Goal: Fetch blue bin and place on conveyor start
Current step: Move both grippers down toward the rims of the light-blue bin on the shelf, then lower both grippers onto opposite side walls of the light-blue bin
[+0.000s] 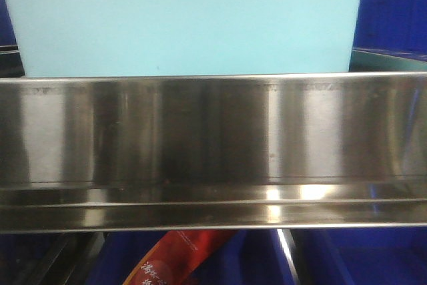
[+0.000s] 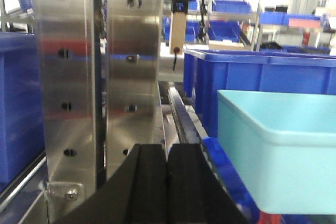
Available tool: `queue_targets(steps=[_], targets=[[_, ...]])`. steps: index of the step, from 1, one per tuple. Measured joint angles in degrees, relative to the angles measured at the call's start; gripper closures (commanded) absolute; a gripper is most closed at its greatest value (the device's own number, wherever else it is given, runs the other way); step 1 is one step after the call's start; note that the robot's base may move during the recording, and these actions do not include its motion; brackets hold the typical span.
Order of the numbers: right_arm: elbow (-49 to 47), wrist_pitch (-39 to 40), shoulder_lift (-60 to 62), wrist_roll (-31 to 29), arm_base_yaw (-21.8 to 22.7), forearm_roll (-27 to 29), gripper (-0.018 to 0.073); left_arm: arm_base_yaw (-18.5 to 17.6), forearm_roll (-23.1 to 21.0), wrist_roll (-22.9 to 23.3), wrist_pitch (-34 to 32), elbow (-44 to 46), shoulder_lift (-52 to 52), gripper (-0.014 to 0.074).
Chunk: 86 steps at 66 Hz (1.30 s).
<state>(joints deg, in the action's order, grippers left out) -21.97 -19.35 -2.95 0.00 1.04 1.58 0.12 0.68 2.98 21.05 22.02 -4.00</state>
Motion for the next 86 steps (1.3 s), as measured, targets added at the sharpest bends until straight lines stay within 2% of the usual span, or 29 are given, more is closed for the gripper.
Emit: queue_targets(steps=[12, 31, 36, 41, 50, 54, 61, 70, 75, 81, 86], targets=[[-9.45, -8.22, -7.36, 0.0, 0.0, 0.0, 0.0721, 0.0, -0.68, 0.0, 10.74, 11.72, -9.19, 0.0707], [-11.38, -9.24, -10.95, 0.0, 0.0, 0.39, 0.0721, 0.0, -1.82, 0.0, 10.36, 14.25, -13.69, 0.0707], [-12.07, -10.02, -12.13, 0.45, 0.0, 2.12, 0.0721, 0.0, -4.68, 0.0, 8.78, 14.5, -14.73, 0.0707], [-14.24, -13.36, -15.33, 0.56, 0.0, 5.83, 0.0717, 0.0, -10.17, -0.54, 8.8, 15.93, -16.71, 0.0707], [-19.87, -17.49, -23.72, -2.83, 0.0, 10.68, 0.0717, 0.0, -18.89, -10.39, 12.72, 21.32, -24.35, 0.0707], [-22.4, -17.72, -27.59, -3.93, 0.0, 11.45, 0.0717, -0.14, -20.68, -12.93, 13.55, 23.14, -28.55, 0.0707], [-26.95, -19.13, -35.42, -4.63, 0.0, 11.97, 0.0715, -0.93, -22.17, -14.41, 14.04, 26.95, -36.17, 0.0707], [-32.36, -20.48, -45.34, -4.77, 0.0, 12.32, 0.0701, -2.85, -22.42, -14.96, 14.74, 32.93, -45.8, 0.0707], [-34.82, -20.36, -49.51, -4.64, 0.0, 12.32, 0.0701, -4.87, -20.59, -14.26, 15.1, 36.14, -51.03, 0.0707], [-37.78, -20.17, -53.65, -4.56, -0.61, 12.32, 0.0701, -8.12, -16.23, -10.57, 15.78, 40.55, -56.13, 0.0707], [-40.47, -20.11, -56.91, -3.75, -1.86, 12.32, 0.0699, -11.43, -10.35, -5.05, 16.06, 44.49, -60.29, 0.0707]])
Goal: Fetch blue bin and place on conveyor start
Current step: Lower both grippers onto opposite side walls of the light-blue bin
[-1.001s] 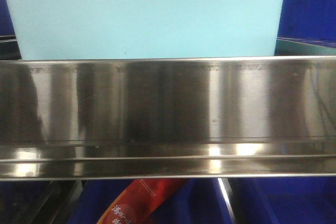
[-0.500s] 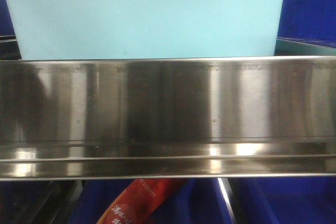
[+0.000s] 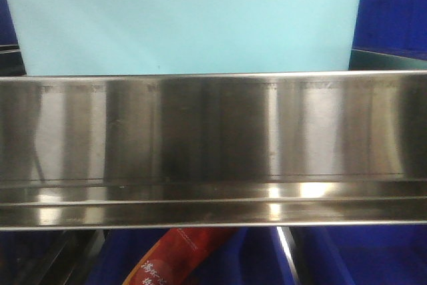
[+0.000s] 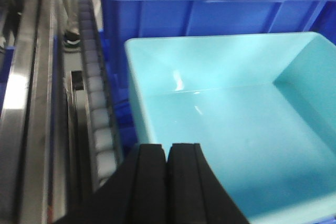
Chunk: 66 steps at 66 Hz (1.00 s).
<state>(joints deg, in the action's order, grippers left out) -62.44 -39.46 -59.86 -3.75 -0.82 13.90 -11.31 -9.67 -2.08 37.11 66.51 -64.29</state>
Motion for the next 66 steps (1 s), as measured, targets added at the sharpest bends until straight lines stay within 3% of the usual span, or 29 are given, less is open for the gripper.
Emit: queue_targets(steps=[6, 12, 18, 34, 66], targets=[[-2.83, 0.0, -3.32, 3.29, -1.86, -1.44, 0.07, -3.36, 8.32, 8.3, 0.66, 4.62, -4.57, 0.0707], [-5.86, -0.11, -6.92, 8.32, -4.17, -6.42, 0.07, -5.87, 14.9, 15.63, 2.37, 8.6, -8.83, 0.0707], [-8.56, -0.38, -10.09, 13.4, -7.11, -12.41, 0.07, -6.8, 17.63, 19.55, 4.36, 12.04, -12.5, 0.0707], [-13.9, -5.15, -18.66, 21.04, -13.54, -16.78, 0.07, -6.94, 18.73, 21.4, 6.62, 15.01, -18.49, 0.0707], [-25.94, -12.35, -29.43, 26.3, -16.82, -20.31, 0.07, -6.94, 18.83, 22.72, 7.73, 15.01, -20.74, 0.0703]])
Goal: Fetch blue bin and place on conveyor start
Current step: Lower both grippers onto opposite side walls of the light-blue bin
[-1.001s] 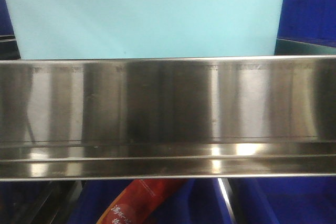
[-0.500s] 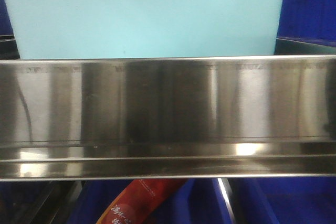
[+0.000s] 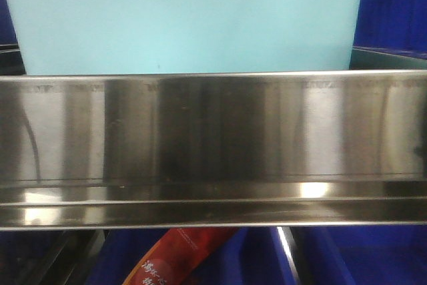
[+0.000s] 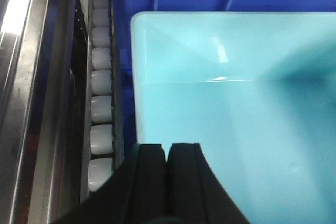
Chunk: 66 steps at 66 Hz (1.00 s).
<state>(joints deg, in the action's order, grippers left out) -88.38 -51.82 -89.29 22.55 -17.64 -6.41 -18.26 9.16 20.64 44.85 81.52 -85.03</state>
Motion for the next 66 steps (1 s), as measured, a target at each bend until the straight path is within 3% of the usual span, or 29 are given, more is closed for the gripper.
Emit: queue_targets(steps=[8, 20, 25, 33, 44, 46, 66], targets=[[-0.61, -1.05, -0.48, 0.12, 0.0, -0.26, 0.07, 0.0, 0.22, 0.34, 0.0, 0.0, -0.13, 0.0614], [-0.7, -1.33, -0.48, 0.37, 0.0, -0.35, 0.07, 0.0, 0.36, 0.62, 0.0, 0.02, -0.13, 0.0346], [-0.7, -1.33, -0.48, 0.46, -0.25, -0.39, 0.07, 0.0, 0.45, 0.89, 0.0, 0.02, -0.13, 0.0286], [-0.7, -1.42, -0.48, 0.46, -0.79, -0.49, 0.0667, 0.0, 0.91, 1.63, -0.23, 0.12, -0.47, 0.028], [-0.7, -1.44, -0.48, 0.46, -1.36, -0.49, 0.0333, 0.0, 1.19, 1.86, -0.23, 0.12, -1.16, 0.028], [-0.7, -1.44, -0.48, 0.46, -1.36, -0.49, 0.0307, 0.0, 1.28, 1.86, -0.23, 0.12, -1.16, 0.028], [-0.81, -2.19, -3.15, 1.92, -1.36, -0.49, 0.0305, 0.0, 2.66, 3.82, -0.71, 0.12, -2.55, 0.028]])
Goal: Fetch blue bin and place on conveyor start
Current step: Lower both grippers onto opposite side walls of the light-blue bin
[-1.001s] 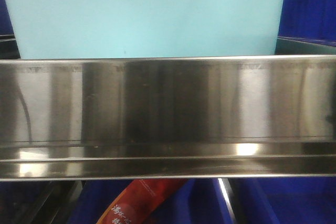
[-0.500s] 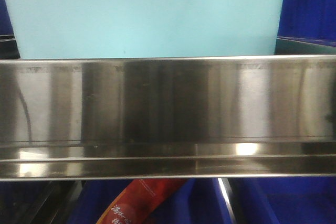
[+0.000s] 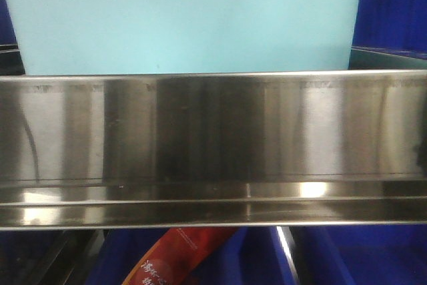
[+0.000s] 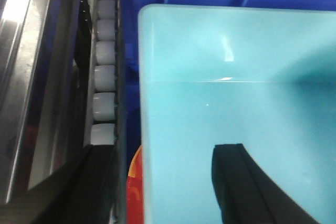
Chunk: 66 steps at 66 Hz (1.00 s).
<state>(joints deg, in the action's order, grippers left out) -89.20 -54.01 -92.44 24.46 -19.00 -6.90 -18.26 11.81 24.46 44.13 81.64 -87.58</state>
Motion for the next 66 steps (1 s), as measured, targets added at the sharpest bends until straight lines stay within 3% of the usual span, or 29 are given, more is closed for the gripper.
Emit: queue_targets(steps=[12, 40, 66], targets=[[0.0, -0.33, -3.42, 1.29, 0.0, -0.77, 0.0305, 0.0, 3.5, 3.51, 0.47, 0.0, -0.47, 0.028], [0.0, 1.75, -4.36, 2.12, 0.0, -2.82, 0.0305, -0.03, 3.03, 5.26, 1.76, 1.11, -0.86, 0.0285], [0.0, 2.34, -5.53, 2.23, 0.0, -2.82, 0.0305, -1.98, 4.46, 7.06, 10.62, 9.02, -7.49, 0.0288]])
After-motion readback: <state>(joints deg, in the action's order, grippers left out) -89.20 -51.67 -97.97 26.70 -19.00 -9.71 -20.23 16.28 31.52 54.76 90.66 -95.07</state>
